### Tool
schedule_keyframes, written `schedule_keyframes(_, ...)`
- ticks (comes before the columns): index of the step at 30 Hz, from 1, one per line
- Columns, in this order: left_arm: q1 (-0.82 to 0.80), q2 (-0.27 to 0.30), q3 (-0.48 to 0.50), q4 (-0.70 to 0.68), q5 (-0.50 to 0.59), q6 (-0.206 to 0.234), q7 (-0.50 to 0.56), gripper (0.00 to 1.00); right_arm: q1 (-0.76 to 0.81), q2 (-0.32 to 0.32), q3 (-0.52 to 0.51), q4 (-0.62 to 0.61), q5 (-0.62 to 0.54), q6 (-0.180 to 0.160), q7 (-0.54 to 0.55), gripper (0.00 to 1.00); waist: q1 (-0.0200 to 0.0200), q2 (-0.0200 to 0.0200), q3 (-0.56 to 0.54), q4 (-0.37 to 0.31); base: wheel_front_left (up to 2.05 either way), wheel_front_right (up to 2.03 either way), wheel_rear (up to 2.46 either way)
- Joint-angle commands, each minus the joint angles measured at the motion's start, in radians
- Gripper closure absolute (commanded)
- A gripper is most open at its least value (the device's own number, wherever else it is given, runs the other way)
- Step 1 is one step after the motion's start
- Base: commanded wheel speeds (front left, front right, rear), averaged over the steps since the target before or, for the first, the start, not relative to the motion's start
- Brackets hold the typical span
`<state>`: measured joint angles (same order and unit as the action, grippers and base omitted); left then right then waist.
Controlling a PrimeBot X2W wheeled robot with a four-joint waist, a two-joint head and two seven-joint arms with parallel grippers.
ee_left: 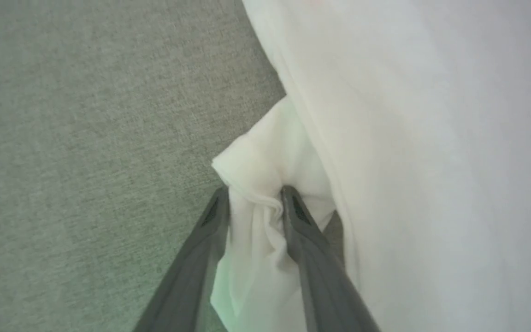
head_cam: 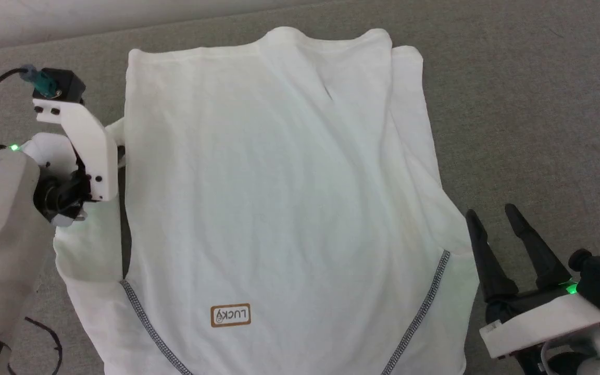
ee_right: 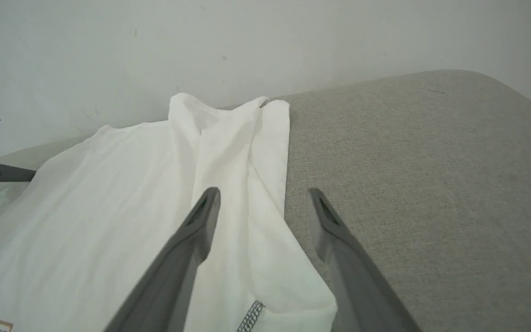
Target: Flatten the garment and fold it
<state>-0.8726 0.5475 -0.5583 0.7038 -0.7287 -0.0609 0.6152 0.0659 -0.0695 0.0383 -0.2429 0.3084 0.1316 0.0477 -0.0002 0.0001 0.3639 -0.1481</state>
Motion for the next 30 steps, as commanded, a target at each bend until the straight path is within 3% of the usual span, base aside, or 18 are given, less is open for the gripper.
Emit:
schedule_keyframes(1,0.045,0.002,-0.023,0.045,0.013,0.003,0.011,1.00,-0.016,0.002,0.002,0.004,0.008,-0.001,-0.009,0.00,0.0002,-0.0001,0.000,0.001,0.00,0.00,0.00)
schedule_keyframes(7,0.063,0.018,0.034,0.040,0.011,0.053,-0.163,1.00,-0.013,-0.001,-0.004,0.021,0.014,-0.001,-0.012,0.00,0.0002,-0.0001,-0.045,0.024,0.00,0.00,0.00)
schedule_keyframes(15,0.161,0.107,0.158,-0.045,-0.026,0.161,-0.351,1.00,0.037,0.000,-0.033,0.025,0.014,-0.001,-0.001,0.00,0.0002,-0.0001,-0.135,0.085,0.00,0.00,0.00)
schedule_keyframes(22,0.283,0.200,0.270,-0.176,-0.084,0.229,-0.424,1.00,0.079,0.003,-0.063,0.012,0.012,-0.001,0.018,0.00,0.0002,-0.0001,-0.196,0.120,0.00,0.00,0.00)
schedule_keyframes(30,0.474,0.250,0.309,-0.449,-0.080,0.333,-0.459,1.00,0.130,0.010,-0.094,0.005,0.009,-0.001,0.032,0.00,0.0002,-0.0001,-0.273,0.113,0.00,0.00,0.00)
